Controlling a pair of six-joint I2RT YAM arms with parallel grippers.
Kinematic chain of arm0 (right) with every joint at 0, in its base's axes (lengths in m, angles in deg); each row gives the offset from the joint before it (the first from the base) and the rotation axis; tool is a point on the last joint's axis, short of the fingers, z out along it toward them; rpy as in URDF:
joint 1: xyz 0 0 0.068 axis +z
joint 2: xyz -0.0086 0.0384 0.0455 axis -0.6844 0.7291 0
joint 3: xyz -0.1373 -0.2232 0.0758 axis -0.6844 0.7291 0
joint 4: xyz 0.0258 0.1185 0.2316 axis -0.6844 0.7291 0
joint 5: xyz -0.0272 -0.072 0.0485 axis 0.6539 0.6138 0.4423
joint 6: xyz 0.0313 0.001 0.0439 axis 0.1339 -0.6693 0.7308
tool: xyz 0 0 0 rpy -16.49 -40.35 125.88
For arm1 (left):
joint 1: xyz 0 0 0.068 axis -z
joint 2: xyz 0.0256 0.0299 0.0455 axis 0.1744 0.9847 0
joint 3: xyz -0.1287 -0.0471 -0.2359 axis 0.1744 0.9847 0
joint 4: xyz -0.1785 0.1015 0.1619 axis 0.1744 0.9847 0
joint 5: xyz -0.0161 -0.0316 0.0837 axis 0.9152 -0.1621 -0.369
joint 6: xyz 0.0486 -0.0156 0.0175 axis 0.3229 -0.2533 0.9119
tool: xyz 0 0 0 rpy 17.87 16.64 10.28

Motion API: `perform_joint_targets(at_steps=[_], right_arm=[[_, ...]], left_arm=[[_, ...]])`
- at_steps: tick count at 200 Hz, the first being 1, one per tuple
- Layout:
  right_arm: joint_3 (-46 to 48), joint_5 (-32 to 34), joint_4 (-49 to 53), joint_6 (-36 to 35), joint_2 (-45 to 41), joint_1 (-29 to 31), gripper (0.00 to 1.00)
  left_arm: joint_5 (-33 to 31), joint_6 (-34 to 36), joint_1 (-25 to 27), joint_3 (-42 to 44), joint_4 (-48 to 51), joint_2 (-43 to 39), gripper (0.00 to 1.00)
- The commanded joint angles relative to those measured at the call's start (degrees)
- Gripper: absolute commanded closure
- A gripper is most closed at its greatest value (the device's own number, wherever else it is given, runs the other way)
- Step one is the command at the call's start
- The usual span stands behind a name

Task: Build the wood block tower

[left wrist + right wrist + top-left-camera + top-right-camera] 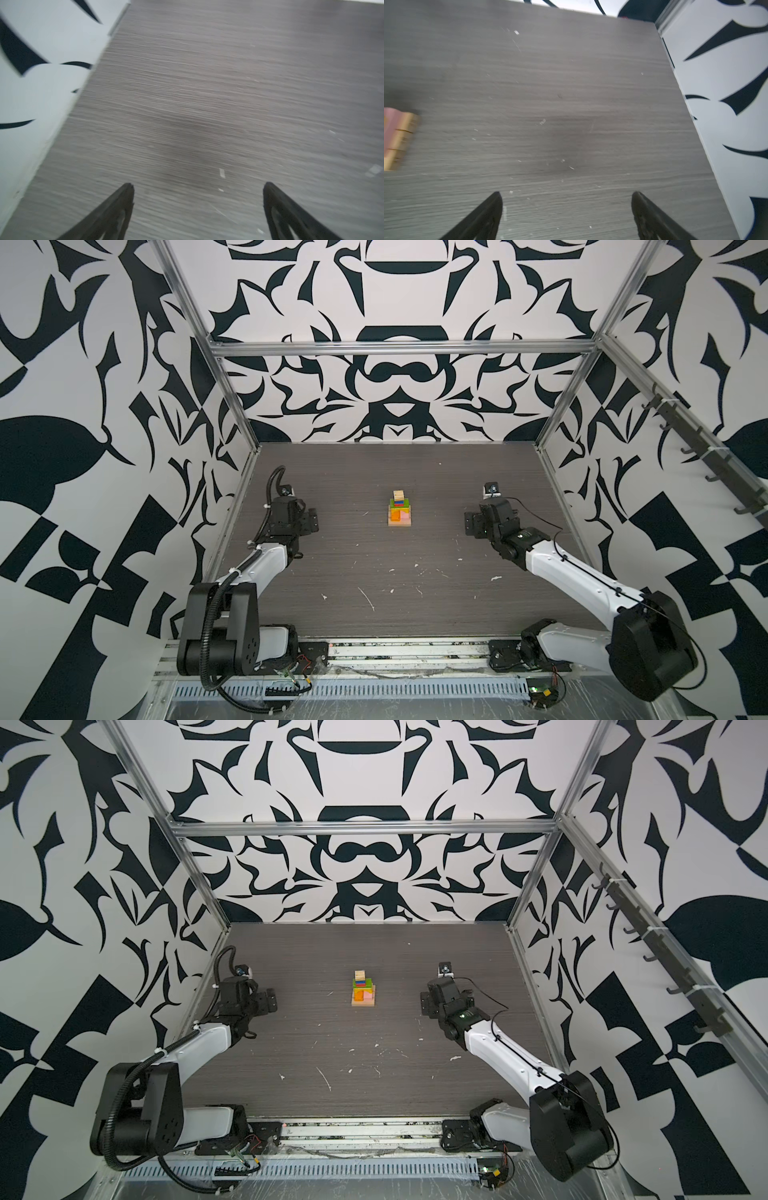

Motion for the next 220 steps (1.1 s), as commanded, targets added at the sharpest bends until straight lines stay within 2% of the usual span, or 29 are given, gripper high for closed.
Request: perform_joint_targets(at_steps=[1,20,32,59,81,99,124,136,161,174,187,195,197,207,220], right_arm=[[3.08,1.4,-10.25,-5.04,-0.83,-1.44,0.01],[6.75,4.5,-16.76,-7.51,-0.98,-1.8,0.01],[8.7,4.85,-20.26,-8.99,-1.17,-2.41,0.01],[13.19,6.51,-30.69,-11.95,-0.34,-2.99,0.0],[16.38,11.3,-40.45,-12.63,2.2,-3.09,0.0],[19.26,15.0,-49.94,-13.17,5.54,-3.46,0.0],[20.65,13.64,-60.62,-16.39,12.01,-4.09,0.01],[20.07,11.95,-62.43,-17.74,14.64,-4.04,0.01],[20.06,11.44,-68.47,-19.8,19.24,-4.57,0.0],[19.14,8.73,-63.27,-17.19,17.57,-5.78,0.01],[18.37,3.54,-60.96,-14.34,17.58,-9.43,0.01],[18.53,0.35,-58.61,-9.98,17.56,-12.92,0.01],[18.99,-0.73,-60.0,-8.15,18.38,-14.42,0.01],[21.98,-1.59,-70.16,-9.87,21.15,-16.0,0.01],[20.7,-1.61,-63.66,-7.49,18.99,-16.16,0.02]], left_arm=[[0.66,0.6,-1.77,3.45,-13.55,1.42,0.0],[0.84,0.14,-1.91,6.13,-21.46,3.79,0.01],[1.56,0.12,-1.89,5.52,-20.87,3.95,0.01],[-0.1,0.96,-1.88,7.13,-27.92,6.17,0.01],[-0.83,0.43,-1.93,12.08,-41.52,10.99,0.02],[-4.12,0.47,-1.93,15.62,-54.09,14.89,0.0],[-5.11,-1.31,-1.94,12.83,-44.35,12.38,0.01],[-6.73,-0.97,-1.92,10.91,-43.1,13.8,0.0],[-5.56,-1.78,-2.8,11.36,-42.57,13.13,0.0],[-5.64,-1.66,-2.82,11.31,-42.72,13.2,0.0],[-5.56,-1.74,-2.82,11.35,-42.72,13.18,0.01],[-5.54,-1.76,-2.82,11.37,-42.72,13.14,0.01],[-5.61,-1.68,-2.82,11.32,-42.72,13.16,0.0],[-5.61,-1.71,-2.82,11.36,-42.72,13.17,0.01],[-5.54,-1.77,-2.82,11.4,-42.73,13.14,0.01]])
